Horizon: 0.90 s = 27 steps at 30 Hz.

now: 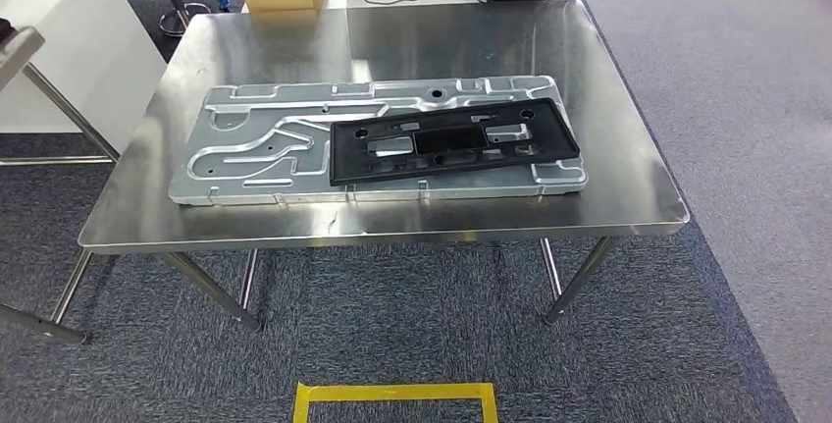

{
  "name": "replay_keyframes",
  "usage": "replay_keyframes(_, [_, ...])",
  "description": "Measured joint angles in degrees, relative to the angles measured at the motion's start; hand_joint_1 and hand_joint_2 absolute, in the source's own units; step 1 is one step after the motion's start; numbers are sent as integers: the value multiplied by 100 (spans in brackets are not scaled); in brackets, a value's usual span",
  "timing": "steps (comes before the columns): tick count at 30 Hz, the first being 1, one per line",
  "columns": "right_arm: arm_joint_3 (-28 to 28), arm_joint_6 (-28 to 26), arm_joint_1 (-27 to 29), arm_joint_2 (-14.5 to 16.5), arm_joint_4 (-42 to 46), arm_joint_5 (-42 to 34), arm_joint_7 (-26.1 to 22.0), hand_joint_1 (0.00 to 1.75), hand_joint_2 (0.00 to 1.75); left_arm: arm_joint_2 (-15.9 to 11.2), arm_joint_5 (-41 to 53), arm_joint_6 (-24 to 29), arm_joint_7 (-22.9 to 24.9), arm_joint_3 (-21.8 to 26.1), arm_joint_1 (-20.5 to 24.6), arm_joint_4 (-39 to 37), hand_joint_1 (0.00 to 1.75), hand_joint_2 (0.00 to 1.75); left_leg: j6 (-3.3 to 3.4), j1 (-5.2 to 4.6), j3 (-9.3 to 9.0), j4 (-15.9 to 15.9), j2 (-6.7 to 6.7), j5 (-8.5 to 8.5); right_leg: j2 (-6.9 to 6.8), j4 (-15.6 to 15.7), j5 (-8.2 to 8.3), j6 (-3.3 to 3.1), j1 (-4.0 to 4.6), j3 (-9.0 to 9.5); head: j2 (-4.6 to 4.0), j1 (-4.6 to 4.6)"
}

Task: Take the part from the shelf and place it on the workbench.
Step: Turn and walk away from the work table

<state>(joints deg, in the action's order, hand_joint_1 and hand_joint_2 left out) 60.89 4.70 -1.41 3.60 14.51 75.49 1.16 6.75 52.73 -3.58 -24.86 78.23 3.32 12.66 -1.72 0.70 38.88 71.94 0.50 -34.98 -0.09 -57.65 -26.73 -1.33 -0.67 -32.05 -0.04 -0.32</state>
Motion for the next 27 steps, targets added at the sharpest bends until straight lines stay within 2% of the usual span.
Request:
replay_keyframes(1, [10, 36, -6, -21, -21, -8, 67, 0, 0, 8, 56, 2, 52, -31, 3, -1, 0, 0, 9, -3, -47, 195, 0, 3, -4, -12, 70, -1, 19, -99, 0, 0])
replay_keyframes(2, [22, 59, -13, -35, -39, -17, 124, 0, 0, 13, 105, 3, 99, -63, 7, -1, 0, 0, 25, -8, -176, 216, 0, 132, -7, -29, 135, 1, 33, -197, 0, 0])
replay_keyframes(3, [35, 72, -22, -44, -56, -26, 178, 0, 0, 17, 146, 3, 141, -95, 11, -1, 0, 0, 49, -16, -395, 46, -1, 313, -7, -50, 192, 6, 42, -287, 0, -1])
replay_keyframes(4, [46, 76, -36, -50, -74, -28, 224, 0, 0, 19, 175, 1, 176, -127, 20, -1, 0, 0, 85, -32, -708, -303, -3, 437, -7, -75, 248, 15, 46, -365, 0, -1])
replay_keyframes(6, [60, 91, -60, -49, -114, -16, 257, 0, 0, 20, 213, -2, 226, -176, 54, -1, 0, 0, 160, -72, -1330, -1179, -6, 397, -7, -109, 353, 58, 54, -461, 0, 3])
replay_keyframes(7, [62, 106, -71, -48, -135, -8, 253, 0, 0, 20, 228, -3, 237, -196, 68, -1, 0, 0, 195, -94, -1512, -1486, -6, 322, -12, -109, 410, 89, 50, -479, 0, 3])
replay_keyframes(8, [62, 122, -79, -47, -154, -2, 237, 0, 0, 21, 241, -4, 244, -212, 76, -1, 0, 0, 226, -108, -1577, -1642, -4, 286, -18, -94, 470, 125, 43, -485, 0, 0])
replay_keyframes(9, [62, 131, -84, -46, -173, 0, 206, 0, 0, 25, 254, -4, 250, -228, 74, -2, 0, 0, 260, -112, -1555, -1671, 0, 328, -21, -70, 526, 163, 37, -489, 0, -4])
replay_keyframes(10, [63, 131, -91, -43, -189, -1, 164, 0, 0, 27, 264, -5, 254, -245, 71, -4, 0, 0, 299, -108, -1514, -1694, 12, 401, -16, -73, 510, 196, 27, -509, 0, -12])
replay_keyframes(11, [63, 120, -98, -33, -206, -9, 110, 0, 0, 28, 280, -5, 261, -259, 67, -5, 0, 0, 341, -99, -1456, -1713, 24, 483, -9, -138, 376, 227, 19, -547, 0, -13])
replay_keyframes(12, [66, 95, -101, -15, -226, -27, 57, 0, 0, 24, 306, -5, 267, -275, 63, -7, 0, 0, 374, -90, -1381, -1733, 34, 572, -3, -308, 125, 256, 12, -607, -1, -9])
replay_keyframes(14, [75, 22, -120, 32, -256, -84, -11, 0, 0, -6, 380, -15, 275, -314, 53, -6, 0, 0, 408, -90, -1198, -1728, 44, 725, 1, -951, -507, 309, -13, -755, 0, -2])
replay_keyframes(15, [82, -19, -131, 57, -270, -110, -25, 0, 0, -31, 415, -25, 276, -338, 45, -6, 0, 0, 405, -93, -1098, -1715, 46, 795, 1, -1313, -681, 334, -23, -805, 0, -2])
replay_keyframes(16, [89, -49, -143, 85, -283, -131, -33, 0, 0, -57, 445, -41, 275, -361, 38, -6, 0, 0, 394, -93, -996, -1692, 49, 861, 0, -1584, -698, 354, -34, -809, -1, -3])
replay_keyframes(17, [98, -69, -155, 116, -293, -151, -19, 0, 0, -87, 468, -61, 269, -384, 31, -6, 0, 0, 378, -91, -886, -1658, 53, 923, 0, -1700, -583, 369, -48, -737, -1, -3])
replay_keyframes(18, [107, -78, -168, 151, -303, -168, 19, 0, 0, -119, 483, -83, 258, -404, 23, -5, 0, 0, 356, -86, -774, -1613, 54, 978, -1, -1611, -400, 379, -64, -563, -1, -3])
replay_keyframes(19, [116, -83, -182, 191, -311, -183, 71, 0, 0, -151, 494, -103, 241, -420, 16, -5, 0, 0, 329, -81, -670, -1561, 54, 1025, -1, -1343, -256, 385, -82, -296, -1, -4])
replay_keyframes(20, [124, -88, -200, 234, -320, -192, 140, 0, 0, -191, 500, -118, 222, -435, 7, -4, 0, 0, 299, -82, -572, -1497, 51, 1061, 0, -912, -232, 384, -88, 50, 0, -3])
replay_keyframes(21, [130, -93, -220, 279, -331, -196, 212, 0, 0, -227, 505, -128, 208, -447, -3, -4, 0, 0, 262, -85, -494, -1440, 50, 1093, 5, -472, -308, 362, -82, 360, 0, -7])
replay_keyframes(22, [137, -99, -237, 323, -341, -197, 277, 0, 0, -265, 509, -134, 199, -456, -7, -3, 0, 0, 224, -88, -441, -1398, 50, 1131, 8, -143, -414, 331, -69, 564, 0, -9])
replay_keyframes(23, [148, -104, -250, 362, -351, -202, 341, 0, 0, -300, 518, -138, 195, -463, -10, -2, 0, 0, 187, -91, -402, -1377, 52, 1175, 12, 59, -498, 288, -46, 664, 0, -14])
replay_keyframes(25, [173, -111, -258, 427, -370, -220, 443, 0, 0, -366, 549, -155, 197, -473, -19, -1, 0, 0, 113, -69, -342, -1366, 46, 1244, -1, 102, -446, 182, -34, 589, 0, -17])
replay_keyframes(26, [190, -114, -264, 449, -376, -232, 478, 0, 0, -392, 574, -172, 200, -484, -26, -1, 0, 0, 81, -56, -291, -1305, 35, 1151, -12, 103, -383, 125, -36, 524, 0, -18])
replay_keyframes(27, [206, -117, -271, 466, -382, -241, 506, 0, 0, -415, 592, -193, 202, -497, -35, -1, 0, 0, 52, -43, -222, -1147, 22, 945, -24, 108, -311, 75, -41, 448, 0, -20])
